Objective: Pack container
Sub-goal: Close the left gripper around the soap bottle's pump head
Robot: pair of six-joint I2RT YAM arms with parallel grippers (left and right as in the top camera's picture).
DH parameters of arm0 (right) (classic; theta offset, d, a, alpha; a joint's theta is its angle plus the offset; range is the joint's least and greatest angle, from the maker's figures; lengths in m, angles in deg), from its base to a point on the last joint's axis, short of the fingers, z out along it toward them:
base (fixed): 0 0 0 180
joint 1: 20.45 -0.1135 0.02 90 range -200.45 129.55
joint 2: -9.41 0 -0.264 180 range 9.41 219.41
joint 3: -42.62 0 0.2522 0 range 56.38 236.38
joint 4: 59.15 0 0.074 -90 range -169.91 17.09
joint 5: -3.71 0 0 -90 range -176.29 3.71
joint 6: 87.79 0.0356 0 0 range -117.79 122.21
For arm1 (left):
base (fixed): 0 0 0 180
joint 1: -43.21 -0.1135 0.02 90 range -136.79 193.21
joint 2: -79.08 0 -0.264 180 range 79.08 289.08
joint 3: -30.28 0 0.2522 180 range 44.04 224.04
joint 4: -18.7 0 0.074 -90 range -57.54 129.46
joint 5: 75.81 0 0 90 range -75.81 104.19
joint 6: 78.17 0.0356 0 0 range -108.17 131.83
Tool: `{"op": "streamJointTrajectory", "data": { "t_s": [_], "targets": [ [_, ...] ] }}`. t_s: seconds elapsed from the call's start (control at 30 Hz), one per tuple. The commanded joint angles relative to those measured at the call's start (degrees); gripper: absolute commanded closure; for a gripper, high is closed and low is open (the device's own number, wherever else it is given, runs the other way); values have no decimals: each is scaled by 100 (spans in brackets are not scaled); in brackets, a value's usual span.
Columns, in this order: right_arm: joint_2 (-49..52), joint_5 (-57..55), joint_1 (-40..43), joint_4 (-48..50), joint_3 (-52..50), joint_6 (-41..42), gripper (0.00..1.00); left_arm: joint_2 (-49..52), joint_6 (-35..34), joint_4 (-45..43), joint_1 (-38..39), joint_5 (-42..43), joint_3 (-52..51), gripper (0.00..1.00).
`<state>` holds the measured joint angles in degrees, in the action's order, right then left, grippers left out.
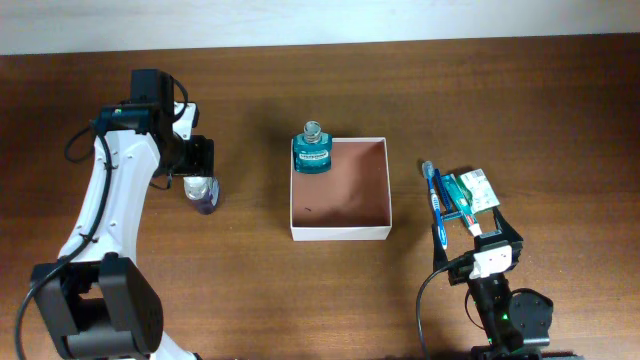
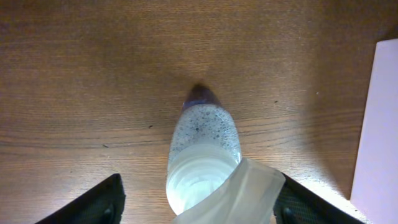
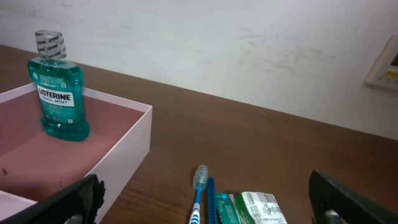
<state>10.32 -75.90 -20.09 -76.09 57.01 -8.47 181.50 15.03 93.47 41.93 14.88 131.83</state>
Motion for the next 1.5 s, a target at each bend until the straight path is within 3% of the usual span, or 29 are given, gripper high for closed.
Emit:
{"op": "streamJointTrajectory", "data": {
  "t_s": [0.0,0.47,0.63,0.87,1.23,1.33,1.47],
  "targets": [
    [-55,-33,46,-35,-31,17,2,-125,269,9,-9,295,-55,31],
    [-55,-33,46,-35,-31,17,2,-778,216,-101,59,254,-153,35],
    [-55,-35,46,-35,-31,17,2,-1235,-98,-595,256,-363,-802,34],
    [-55,-33,46,-35,-31,17,2,-1941,-199,-1580,256,-363,-1886,26],
    [-55,-33,46,-35,-31,17,2,-1912,-234,-1908,0,-2,-2028,27],
    [-55,-33,46,-35,-31,17,2,-1878,-205,-1956,-7,-7,-2028,1],
    [-55,-33,46,-35,-31,17,2,-1814,-192,-1967,-7,-2,-2028,1]
  ]
}}
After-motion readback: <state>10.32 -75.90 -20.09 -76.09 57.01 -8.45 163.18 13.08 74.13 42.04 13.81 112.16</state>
